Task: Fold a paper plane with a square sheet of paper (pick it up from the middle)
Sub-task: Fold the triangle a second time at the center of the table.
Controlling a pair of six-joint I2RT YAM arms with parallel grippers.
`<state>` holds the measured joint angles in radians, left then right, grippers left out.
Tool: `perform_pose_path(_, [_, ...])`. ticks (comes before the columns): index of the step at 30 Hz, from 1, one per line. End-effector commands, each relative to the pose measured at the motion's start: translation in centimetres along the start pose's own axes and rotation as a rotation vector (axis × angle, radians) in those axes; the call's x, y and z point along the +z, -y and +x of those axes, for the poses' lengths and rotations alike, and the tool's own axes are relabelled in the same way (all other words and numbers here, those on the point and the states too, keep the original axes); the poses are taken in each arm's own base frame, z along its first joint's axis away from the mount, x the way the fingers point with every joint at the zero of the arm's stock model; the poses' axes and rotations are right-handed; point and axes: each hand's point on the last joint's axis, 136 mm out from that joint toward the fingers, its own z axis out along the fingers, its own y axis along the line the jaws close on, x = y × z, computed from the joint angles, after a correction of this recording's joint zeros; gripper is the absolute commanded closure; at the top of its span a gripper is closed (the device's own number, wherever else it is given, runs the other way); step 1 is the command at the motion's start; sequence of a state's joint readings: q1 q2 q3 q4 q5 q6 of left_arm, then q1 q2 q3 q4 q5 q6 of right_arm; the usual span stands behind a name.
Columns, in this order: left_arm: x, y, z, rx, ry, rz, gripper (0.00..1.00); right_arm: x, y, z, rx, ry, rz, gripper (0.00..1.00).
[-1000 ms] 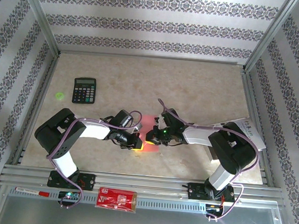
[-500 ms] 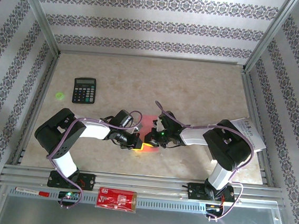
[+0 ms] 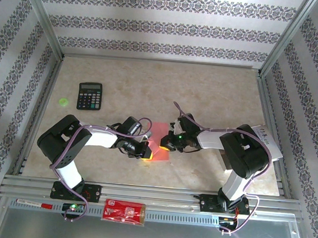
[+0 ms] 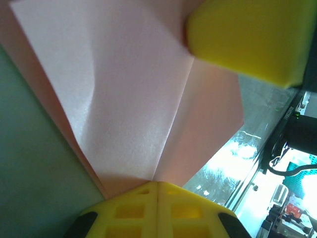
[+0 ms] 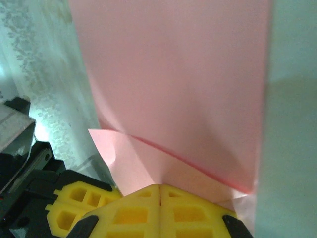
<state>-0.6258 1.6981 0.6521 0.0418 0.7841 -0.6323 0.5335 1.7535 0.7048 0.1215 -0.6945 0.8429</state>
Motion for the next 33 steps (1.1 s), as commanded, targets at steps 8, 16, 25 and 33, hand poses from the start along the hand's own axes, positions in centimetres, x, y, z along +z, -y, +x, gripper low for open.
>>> perform_pose_path(8, [0.4, -7.7, 5.4, -0.163, -0.137, -0.265, 1.00, -1.4, 4.3, -4.0, 0.045, 0.097, 0.117, 1.00])
perform_pose_path(16, [0.3, -7.5, 5.3, -0.160, -0.135, -0.265, 1.00, -2.6, 5.8, -5.5, 0.070, 0.128, 0.148, 1.00])
perform_pose_path(25, [-0.4, -2.7, 1.3, -0.100, -0.039, -0.146, 0.96, -6.2, 3.4, -7.4, 0.020, 0.194, 0.081, 1.00])
perform_pose_path(33, [-3.9, 6.1, -5.1, 0.006, 0.179, 0.078, 0.74, -7.7, 2.0, -2.2, -0.076, 0.196, 0.131, 0.97])
